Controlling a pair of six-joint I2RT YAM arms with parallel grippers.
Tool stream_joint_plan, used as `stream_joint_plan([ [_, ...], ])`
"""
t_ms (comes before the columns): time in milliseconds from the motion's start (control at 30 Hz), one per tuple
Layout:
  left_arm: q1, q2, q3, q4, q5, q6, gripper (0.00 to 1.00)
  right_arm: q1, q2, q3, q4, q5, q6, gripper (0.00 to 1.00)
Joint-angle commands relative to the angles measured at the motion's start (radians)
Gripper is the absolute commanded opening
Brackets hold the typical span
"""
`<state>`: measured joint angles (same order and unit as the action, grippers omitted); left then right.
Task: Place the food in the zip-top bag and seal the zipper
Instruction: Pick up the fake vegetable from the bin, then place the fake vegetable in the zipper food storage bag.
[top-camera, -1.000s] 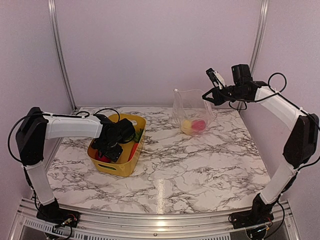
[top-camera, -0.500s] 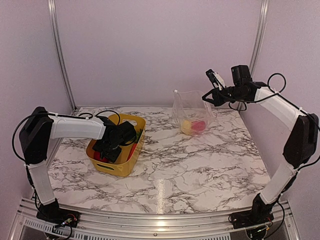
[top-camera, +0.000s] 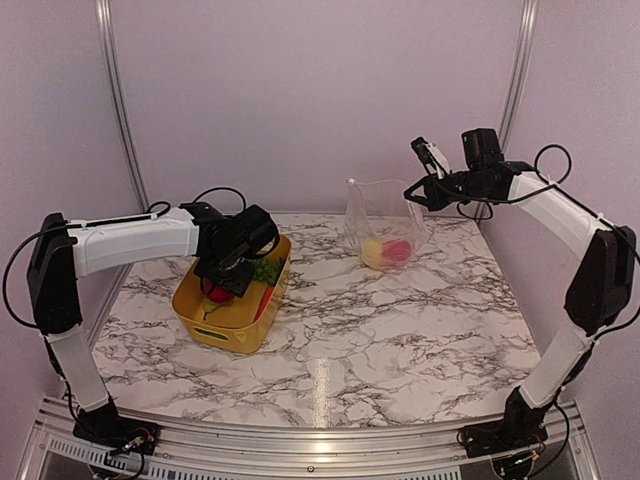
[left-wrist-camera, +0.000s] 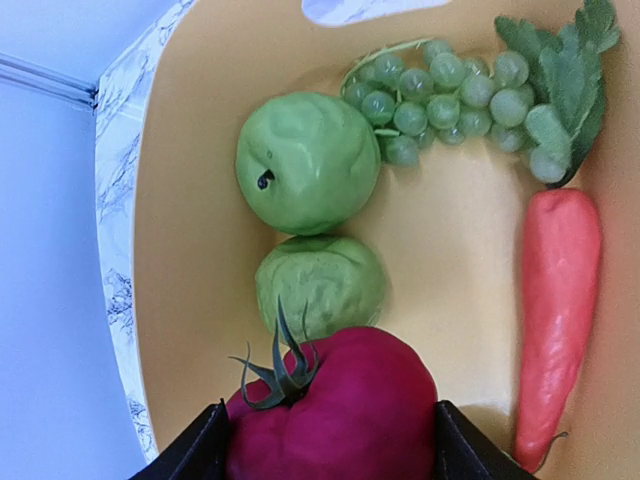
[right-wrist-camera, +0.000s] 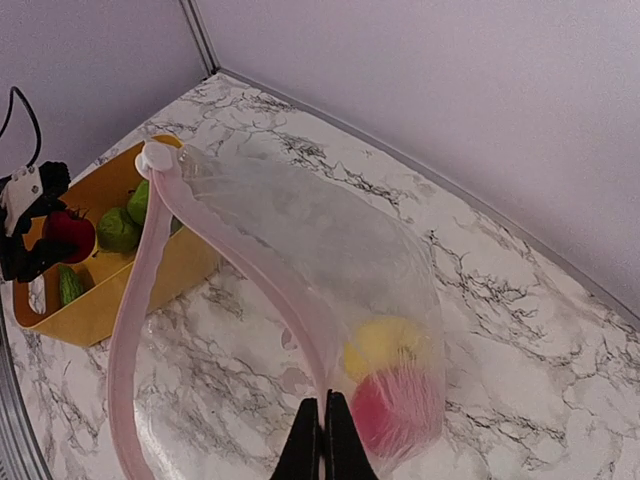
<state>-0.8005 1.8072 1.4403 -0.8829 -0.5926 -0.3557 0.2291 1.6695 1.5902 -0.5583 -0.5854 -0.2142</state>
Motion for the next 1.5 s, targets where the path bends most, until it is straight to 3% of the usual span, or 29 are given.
stream_joint_plan([
  [0,-0.012,-0.05,0.102,-0.041,0.053,0.007,0.56,0.006,0.042,0.097,-0.038,0.013,-0.013,0.0],
  [167,-0.029,-0.071,0.232,0.017,0.133,0.052,0.56,0.004,0.122,0.253,-0.128,0.032,-0.024,0.0],
  [300,-0.047,-0.118,0.267,0.155,0.221,0.079,0.54,0.005,0.144,0.33,-0.138,0.063,-0.027,0.0],
  [633,-0.054,-0.261,0.132,0.717,0.516,0.07,0.53,0.059,0.126,0.294,-0.14,0.027,-0.012,0.0],
  [900,-0.062,-0.22,0.086,1.048,0.677,0.015,0.52,0.121,0.13,0.273,-0.136,0.02,0.0,0.0],
  [1167,-0.097,-0.058,0.136,1.202,0.693,-0.024,0.49,0.137,0.134,0.276,-0.138,-0.013,0.021,0.0],
  [1367,-0.151,0.079,0.284,1.119,0.6,0.002,0.49,0.137,0.121,0.269,-0.138,-0.016,0.026,0.0],
  [1467,-0.172,0.118,0.307,1.088,0.478,0.006,0.49,0.137,0.112,0.259,-0.135,-0.013,0.026,0.0],
])
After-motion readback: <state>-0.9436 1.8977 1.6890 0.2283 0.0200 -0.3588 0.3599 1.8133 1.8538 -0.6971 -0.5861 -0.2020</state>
